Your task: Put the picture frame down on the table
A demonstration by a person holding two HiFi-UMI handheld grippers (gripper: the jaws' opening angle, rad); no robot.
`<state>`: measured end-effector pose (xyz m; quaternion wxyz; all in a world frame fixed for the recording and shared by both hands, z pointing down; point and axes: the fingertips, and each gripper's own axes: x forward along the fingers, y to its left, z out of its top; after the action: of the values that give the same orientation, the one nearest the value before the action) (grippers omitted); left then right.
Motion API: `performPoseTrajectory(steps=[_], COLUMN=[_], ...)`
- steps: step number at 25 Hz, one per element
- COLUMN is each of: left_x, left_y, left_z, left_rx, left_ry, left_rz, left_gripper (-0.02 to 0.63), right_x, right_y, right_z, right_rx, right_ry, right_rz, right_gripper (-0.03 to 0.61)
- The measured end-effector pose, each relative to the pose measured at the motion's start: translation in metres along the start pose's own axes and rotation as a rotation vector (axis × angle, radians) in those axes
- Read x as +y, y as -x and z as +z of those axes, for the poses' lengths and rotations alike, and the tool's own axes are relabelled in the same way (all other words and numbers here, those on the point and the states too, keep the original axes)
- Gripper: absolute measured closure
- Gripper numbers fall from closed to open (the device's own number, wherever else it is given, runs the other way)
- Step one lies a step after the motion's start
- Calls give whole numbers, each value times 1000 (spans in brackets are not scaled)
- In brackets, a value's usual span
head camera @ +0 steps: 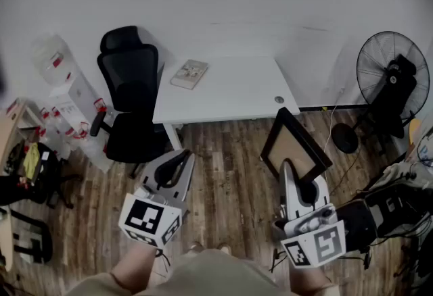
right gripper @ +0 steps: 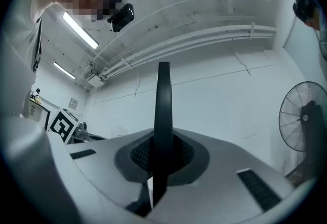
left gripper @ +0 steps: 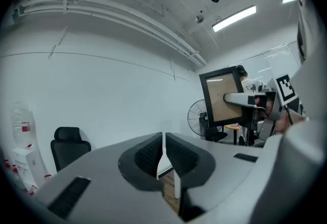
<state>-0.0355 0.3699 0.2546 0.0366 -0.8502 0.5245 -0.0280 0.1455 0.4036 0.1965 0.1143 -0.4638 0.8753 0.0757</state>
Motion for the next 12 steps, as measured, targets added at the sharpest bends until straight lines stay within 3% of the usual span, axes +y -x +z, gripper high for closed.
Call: performPoseTrajectory(steps=[12], left_x=[-21], left_y=[2], left_z=[0], left_rx=[6], left_ry=[-17], left_rz=[-1], left_gripper=[577], right_x=[-9], right_y=[20], right_z=[-4], right_rx=[-1], right_ry=[-23], right_rz=[0], right_gripper=[548])
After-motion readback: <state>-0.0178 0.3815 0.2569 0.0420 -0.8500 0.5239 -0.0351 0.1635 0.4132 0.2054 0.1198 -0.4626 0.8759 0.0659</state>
